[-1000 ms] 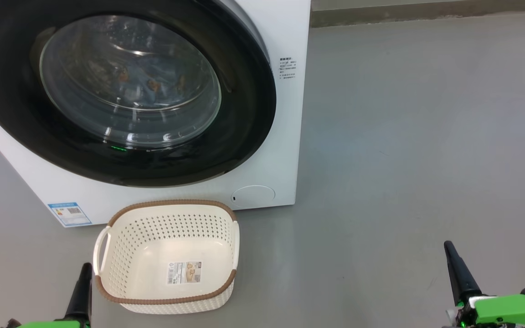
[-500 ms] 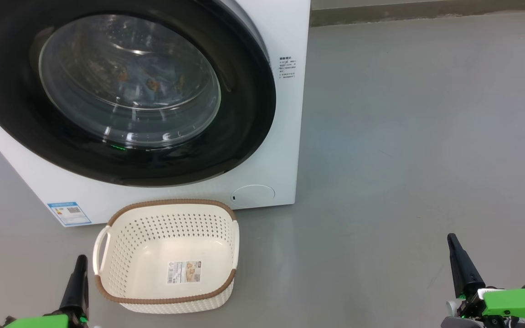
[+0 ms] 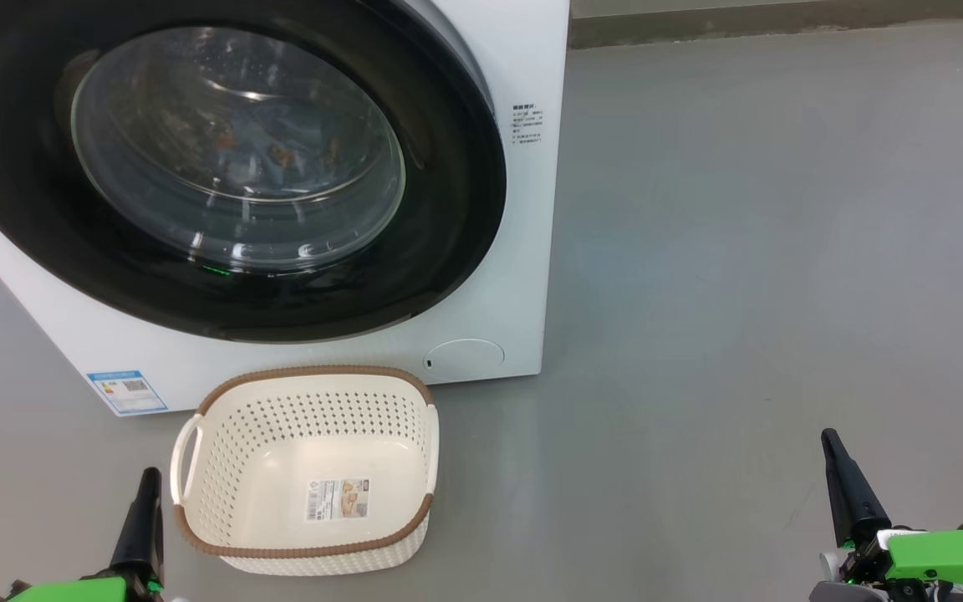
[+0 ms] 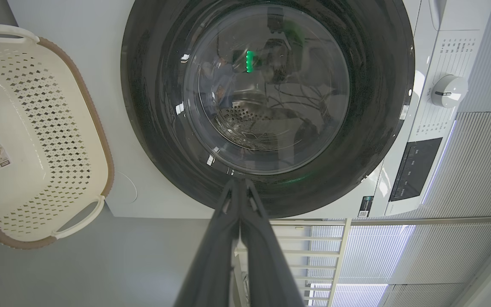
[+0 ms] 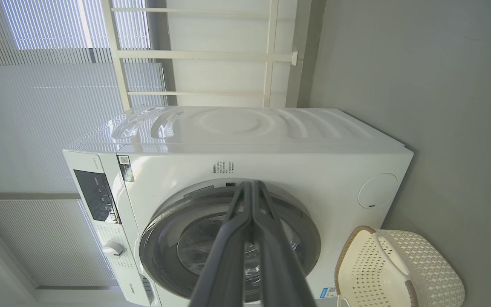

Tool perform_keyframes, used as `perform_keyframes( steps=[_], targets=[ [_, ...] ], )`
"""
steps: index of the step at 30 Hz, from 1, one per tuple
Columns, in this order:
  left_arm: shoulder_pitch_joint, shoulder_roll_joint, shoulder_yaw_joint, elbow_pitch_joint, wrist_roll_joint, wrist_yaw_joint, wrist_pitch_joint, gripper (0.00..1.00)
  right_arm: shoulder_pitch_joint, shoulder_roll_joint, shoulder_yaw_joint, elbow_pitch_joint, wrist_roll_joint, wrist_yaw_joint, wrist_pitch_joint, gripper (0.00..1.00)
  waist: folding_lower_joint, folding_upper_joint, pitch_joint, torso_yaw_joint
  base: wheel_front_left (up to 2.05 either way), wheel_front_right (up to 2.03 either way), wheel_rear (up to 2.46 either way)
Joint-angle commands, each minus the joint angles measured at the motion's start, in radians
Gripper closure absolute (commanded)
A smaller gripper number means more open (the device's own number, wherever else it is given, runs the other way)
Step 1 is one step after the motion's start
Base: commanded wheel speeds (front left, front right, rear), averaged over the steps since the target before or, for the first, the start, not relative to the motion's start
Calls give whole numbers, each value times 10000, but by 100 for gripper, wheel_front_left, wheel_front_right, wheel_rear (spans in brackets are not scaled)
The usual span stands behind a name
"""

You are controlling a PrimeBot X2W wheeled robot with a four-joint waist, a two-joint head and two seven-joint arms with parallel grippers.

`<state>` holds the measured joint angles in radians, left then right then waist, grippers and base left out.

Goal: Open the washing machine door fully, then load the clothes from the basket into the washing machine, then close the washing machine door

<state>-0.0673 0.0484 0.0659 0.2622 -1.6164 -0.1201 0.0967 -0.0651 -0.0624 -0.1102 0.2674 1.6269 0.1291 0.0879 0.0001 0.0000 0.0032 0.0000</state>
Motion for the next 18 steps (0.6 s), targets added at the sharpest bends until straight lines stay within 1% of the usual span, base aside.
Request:
perform_keyframes(
  steps=[1, 18],
  targets=[
    [-397, 111, 356, -174, -24, -105, 66, 100, -406, -47, 195, -239, 9, 16, 67, 100, 0, 0, 0, 0, 0, 0, 0],
    [-399, 91, 385, -173, -1, -105, 89, 100, -410, -13, 147, -236, -31, 16, 105, 100, 0, 0, 0, 0, 0, 0, 0]
  ],
)
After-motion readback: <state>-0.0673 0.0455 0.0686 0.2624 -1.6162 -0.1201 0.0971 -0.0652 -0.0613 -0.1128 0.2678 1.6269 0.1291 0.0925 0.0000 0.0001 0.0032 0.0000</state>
